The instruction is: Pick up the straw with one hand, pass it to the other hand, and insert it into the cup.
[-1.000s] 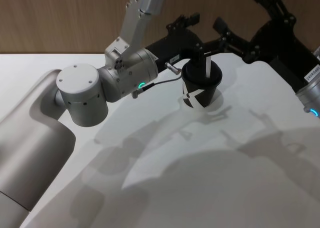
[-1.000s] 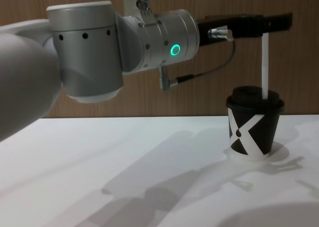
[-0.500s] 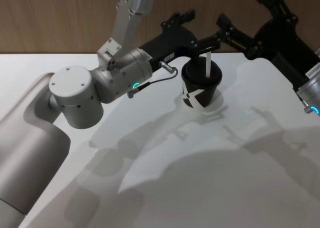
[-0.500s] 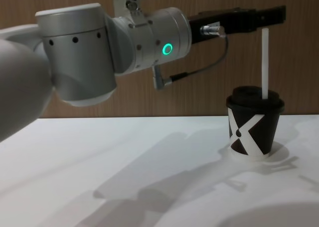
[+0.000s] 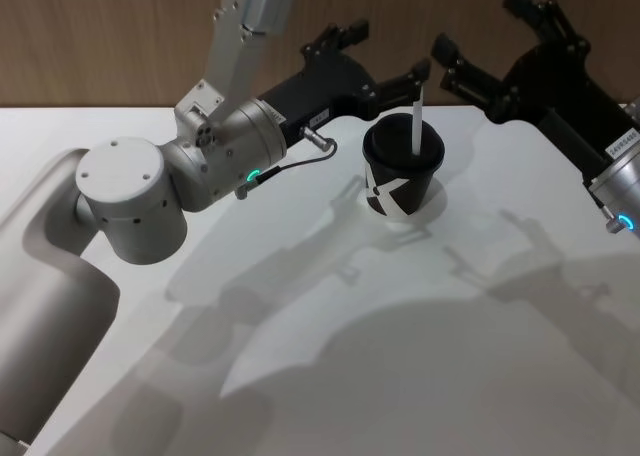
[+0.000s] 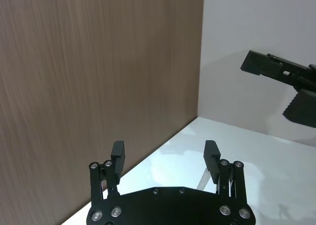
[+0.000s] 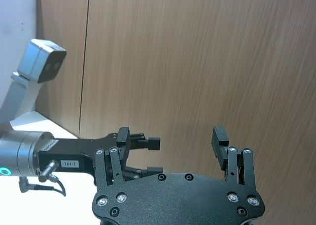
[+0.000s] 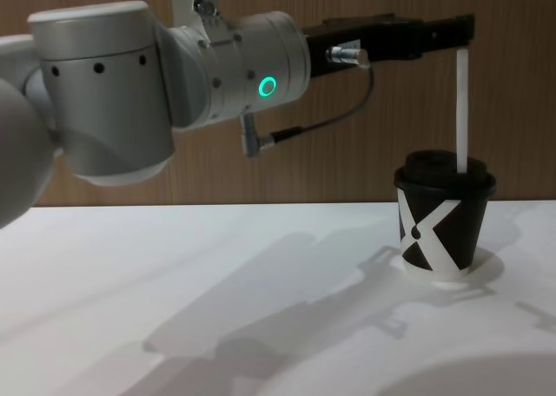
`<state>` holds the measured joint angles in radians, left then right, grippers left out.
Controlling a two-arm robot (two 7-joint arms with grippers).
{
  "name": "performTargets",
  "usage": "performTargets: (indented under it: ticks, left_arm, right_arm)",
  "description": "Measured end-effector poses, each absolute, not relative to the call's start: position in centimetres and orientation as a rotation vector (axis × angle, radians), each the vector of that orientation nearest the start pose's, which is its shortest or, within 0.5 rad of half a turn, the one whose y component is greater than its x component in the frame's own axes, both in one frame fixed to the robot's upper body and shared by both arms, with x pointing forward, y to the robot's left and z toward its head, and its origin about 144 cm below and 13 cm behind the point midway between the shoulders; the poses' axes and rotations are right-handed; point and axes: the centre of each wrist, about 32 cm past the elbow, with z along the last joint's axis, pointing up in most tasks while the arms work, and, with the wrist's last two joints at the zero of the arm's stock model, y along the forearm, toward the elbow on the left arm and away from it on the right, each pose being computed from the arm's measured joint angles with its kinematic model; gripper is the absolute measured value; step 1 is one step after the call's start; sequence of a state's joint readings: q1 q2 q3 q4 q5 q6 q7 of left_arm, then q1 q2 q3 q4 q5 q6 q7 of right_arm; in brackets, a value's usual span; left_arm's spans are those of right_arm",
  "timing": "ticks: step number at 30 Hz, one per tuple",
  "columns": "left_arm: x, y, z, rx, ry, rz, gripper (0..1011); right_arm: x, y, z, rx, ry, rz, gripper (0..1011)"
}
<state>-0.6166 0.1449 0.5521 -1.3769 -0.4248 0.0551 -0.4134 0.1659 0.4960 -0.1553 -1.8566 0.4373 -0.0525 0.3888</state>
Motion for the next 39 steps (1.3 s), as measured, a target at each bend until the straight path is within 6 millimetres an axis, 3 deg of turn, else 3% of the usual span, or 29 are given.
performTargets:
  ticks: [39]
  left_arm:
    - [55.1, 12.6, 129.0, -0.123, -0.184, 0.703, 1002]
  right_arm:
    - [47.0, -28.5, 128.2, 0.115, -0.316, -0.922, 1001]
